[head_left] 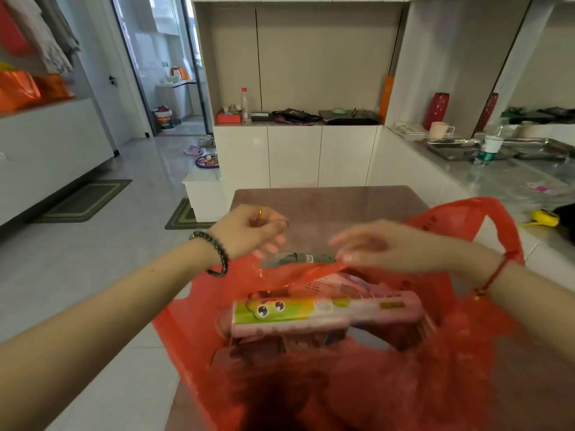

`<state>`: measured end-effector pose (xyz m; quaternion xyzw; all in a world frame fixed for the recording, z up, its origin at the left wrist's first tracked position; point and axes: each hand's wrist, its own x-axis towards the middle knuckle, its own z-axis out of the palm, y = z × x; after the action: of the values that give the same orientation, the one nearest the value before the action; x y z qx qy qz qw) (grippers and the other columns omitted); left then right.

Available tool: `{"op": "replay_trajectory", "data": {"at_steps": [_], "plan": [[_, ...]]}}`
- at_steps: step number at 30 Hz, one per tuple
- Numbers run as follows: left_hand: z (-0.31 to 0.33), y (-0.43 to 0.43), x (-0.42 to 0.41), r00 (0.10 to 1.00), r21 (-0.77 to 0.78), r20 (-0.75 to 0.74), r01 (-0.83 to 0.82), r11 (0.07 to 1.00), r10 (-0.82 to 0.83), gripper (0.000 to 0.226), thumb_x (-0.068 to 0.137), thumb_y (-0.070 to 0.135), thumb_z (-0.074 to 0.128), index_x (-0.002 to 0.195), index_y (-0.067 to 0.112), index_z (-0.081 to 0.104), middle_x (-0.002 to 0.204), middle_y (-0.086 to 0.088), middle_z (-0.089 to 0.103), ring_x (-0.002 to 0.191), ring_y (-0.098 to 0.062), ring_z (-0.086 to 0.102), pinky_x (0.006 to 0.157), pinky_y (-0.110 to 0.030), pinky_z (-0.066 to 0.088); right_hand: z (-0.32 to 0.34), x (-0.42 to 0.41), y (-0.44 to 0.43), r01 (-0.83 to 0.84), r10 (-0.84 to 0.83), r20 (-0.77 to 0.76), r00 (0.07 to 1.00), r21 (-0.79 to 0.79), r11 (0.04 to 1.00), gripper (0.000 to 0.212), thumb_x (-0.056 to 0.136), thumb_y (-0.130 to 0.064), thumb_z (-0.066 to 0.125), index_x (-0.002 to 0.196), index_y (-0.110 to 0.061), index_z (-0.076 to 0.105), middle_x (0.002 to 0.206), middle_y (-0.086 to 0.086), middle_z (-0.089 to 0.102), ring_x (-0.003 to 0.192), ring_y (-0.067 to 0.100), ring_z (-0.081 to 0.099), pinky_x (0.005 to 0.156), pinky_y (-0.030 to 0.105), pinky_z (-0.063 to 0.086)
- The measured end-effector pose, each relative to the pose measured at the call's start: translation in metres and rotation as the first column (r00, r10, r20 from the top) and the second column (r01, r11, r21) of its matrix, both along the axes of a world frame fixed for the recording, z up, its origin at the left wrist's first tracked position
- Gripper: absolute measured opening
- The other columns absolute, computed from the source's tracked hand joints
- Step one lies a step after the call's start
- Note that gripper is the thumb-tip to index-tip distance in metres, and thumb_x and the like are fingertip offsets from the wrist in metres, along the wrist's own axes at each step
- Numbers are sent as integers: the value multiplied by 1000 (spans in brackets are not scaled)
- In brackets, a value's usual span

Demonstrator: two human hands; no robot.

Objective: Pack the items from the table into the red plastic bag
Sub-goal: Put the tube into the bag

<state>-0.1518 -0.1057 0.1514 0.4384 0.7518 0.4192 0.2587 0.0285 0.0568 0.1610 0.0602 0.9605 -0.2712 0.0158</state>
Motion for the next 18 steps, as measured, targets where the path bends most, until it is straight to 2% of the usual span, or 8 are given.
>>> {"op": "replay_trajectory", "data": {"at_steps": [1, 3, 6, 9, 11, 12, 15, 18], "plan": [[3, 12, -10, 1000, 23, 16, -25, 999, 24, 11, 92, 18, 47, 92, 21, 57, 76, 3, 64, 48, 6, 62, 51, -12, 52, 17, -2, 10, 33, -37, -81, 996, -52, 998, 41, 82, -41, 54, 120, -27, 56, 106, -13, 68, 95, 1, 65, 84, 9, 49], [6, 39, -31, 997, 22, 20, -81, 996, 81, 16, 93, 20, 47, 105, 16, 57, 79, 4, 62, 49, 5, 61, 49, -11, 49, 43, -10, 40, 98, -133, -181, 974, -189, 977, 43, 77, -43, 50, 116, -26, 58, 102, -10, 70, 90, 5, 68, 80, 13, 53], [-4, 84, -67, 985, -104, 17, -167, 980, 170, 25, 90, 26, 51, 114, 19, 54, 98, -3, 62, 70, -12, 60, 60, -20, 48, 50, -37, 102, 209, -277, -164, 947, -342, 916, 42, 79, -42, 53, 117, -24, 58, 109, 2, 69, 96, 15, 69, 88, 31, 55], [-35, 123, -93, 982, -327, -118, -178, 928, 147, 45, 86, 32, 58, 128, 21, 45, 116, -6, 56, 88, -19, 55, 74, -28, 47, 12, -68, 160, 338, -357, -18, 934, -274, 900, 50, 80, -45, 57, 125, -24, 50, 121, 5, 62, 102, 19, 64, 90, 33, 51], [-64, 147, -102, 980, -465, -193, -139, 874, 53, 60, 85, 34, 59, 137, 19, 34, 133, -9, 50, 111, -22, 53, 93, -30, 42, -30, -86, 188, 390, -377, 105, 920, -155, 908, 79, 64, -65, 62, 131, -27, 44, 127, 4, 56, 111, 20, 57, 95, 32, 46], [-82, 159, -105, 974, -534, -227, -115, 838, -10, 67, 84, 36, 60, 140, 19, 29, 139, -9, 45, 120, -24, 49, 99, -31, 39, -55, -95, 200, 396, -371, 178, 911, -133, 909, 87, 60, -67, 64, 134, -28, 39, 131, 4, 52, 117, 20, 53, 98, 33, 44], [-130, 184, -112, 950, -701, -252, -47, 712, -186, 83, 80, 41, 63, 145, 20, 15, 149, -8, 33, 131, -25, 41, 107, -36, 38, -128, -109, 219, 391, -327, 354, 876, -125, 912, 81, 76, -43, 68, 142, -29, 23, 148, 5, 32, 131, 23, 38, 104, 34, 37], [-179, 194, -122, 953, -779, -191, -1, 627, -236, 94, 74, 43, 69, 145, 22, 11, 152, -3, 27, 135, -24, 36, 110, -38, 35, -186, -114, 227, 298, -254, 419, 872, -42, 954, 89, 77, -38, 71, 145, -28, 15, 153, -1, 21, 139, 18, 25, 112, 32, 25]]}}
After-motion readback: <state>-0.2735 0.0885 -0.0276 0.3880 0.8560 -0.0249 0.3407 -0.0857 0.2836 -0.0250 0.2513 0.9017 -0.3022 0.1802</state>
